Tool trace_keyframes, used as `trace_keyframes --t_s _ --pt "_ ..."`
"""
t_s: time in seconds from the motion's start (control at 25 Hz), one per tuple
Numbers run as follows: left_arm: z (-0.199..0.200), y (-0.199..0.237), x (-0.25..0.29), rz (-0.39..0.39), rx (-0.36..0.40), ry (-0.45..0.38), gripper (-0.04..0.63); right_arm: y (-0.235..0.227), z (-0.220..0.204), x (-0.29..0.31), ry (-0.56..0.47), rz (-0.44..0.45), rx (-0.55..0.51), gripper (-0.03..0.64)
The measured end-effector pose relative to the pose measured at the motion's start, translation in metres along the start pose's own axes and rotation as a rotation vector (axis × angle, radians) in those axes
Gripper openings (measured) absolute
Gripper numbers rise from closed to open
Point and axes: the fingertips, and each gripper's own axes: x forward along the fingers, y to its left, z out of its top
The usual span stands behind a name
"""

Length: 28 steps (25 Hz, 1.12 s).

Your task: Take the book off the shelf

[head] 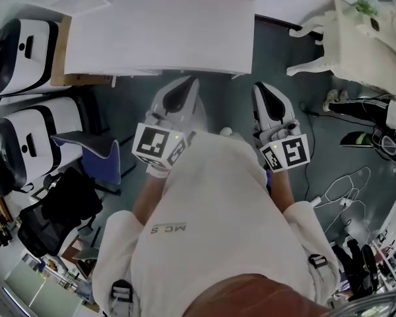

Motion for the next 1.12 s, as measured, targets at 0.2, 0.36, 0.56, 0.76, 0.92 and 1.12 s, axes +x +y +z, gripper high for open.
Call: trace_keyframes --t_s 0.2,0.36,0.56,0.76,0.92,1.12 --pt "0.058 0.079 0.042 -0.065 0.044 -0.013 0.0 -0.013 0.046 0.099 -0.035 -0.047 -0.036 0.0" --pt "0.088 0.127 0.069 -0.148 0.036 0.002 0.002 -0.019 0.071 0.162 -0.061 -0.091 -0.066 0.0" --pt "0.12 0.156 0.1 -0.215 0.024 -0.003 0.002 -0.033 0.097 0.209 -0.063 -0.102 -0.135 0.009" --pt "0.138 0.166 0.128 -0.228 0.007 -0.012 0.002 -0.054 0.116 0.232 -0.068 -0.091 -0.172 0.02" --pt "0.142 0.164 0.143 -0.226 -0.006 -0.015 0.002 -0.067 0.126 0.238 -0.079 -0.075 -0.22 0.033" --pt "0.158 0.152 0.156 -0.23 0.032 -0.026 0.002 -0.077 0.156 0.24 -0.118 -0.012 -0.268 0.045"
